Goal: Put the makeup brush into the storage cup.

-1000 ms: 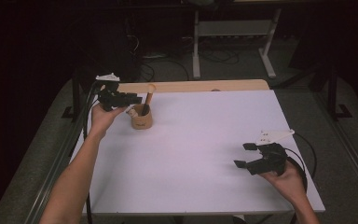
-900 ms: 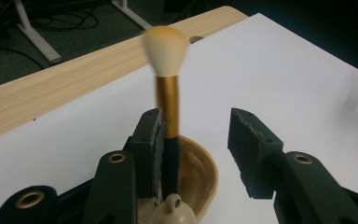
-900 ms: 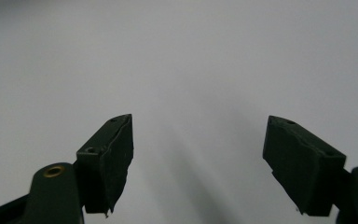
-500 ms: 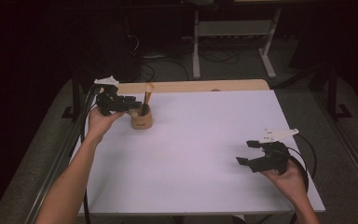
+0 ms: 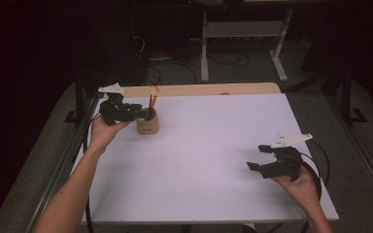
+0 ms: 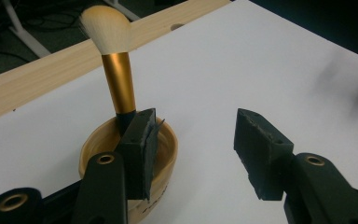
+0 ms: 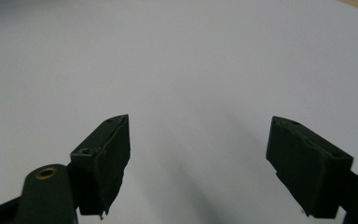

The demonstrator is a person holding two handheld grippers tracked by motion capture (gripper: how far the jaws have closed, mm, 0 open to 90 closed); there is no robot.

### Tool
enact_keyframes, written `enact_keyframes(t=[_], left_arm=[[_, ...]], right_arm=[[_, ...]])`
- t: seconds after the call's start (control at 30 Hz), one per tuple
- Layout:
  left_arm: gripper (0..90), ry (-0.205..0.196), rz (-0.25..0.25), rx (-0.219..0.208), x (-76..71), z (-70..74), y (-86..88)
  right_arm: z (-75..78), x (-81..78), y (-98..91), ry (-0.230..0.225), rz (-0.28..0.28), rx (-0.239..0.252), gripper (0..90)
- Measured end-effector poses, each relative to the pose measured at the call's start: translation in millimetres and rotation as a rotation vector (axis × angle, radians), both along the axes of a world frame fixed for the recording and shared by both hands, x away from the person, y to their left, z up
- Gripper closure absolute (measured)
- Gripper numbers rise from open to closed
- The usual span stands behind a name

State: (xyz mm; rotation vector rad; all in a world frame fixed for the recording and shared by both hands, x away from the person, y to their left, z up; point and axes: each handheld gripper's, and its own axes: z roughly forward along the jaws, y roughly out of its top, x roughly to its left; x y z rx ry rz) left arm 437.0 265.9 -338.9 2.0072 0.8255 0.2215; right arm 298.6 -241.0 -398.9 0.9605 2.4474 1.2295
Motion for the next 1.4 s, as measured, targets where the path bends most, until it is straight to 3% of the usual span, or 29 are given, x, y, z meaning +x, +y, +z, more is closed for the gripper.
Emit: enact_keyframes(t=[0.43, 0.5, 1.4], left_arm=[[46.4, -0.010, -0.008, 0.011, -13.8, -0.3, -5.4], [45.6, -0.011, -0.010, 0.028, -16.2, -0.8, -5.8], [42.9, -0.030, -0.036, 0.033, -52.0, -7.9, -13.9]], right_arm=[[0.1, 0.0, -1.2, -0.007, -0.010, -0.004, 20.7], [0.0, 0.1, -1.5, -0.009, -0.012, -0.003, 20.7], [1.9, -1.9, -4.1, -0.030, -0.036, -0.003, 20.7]])
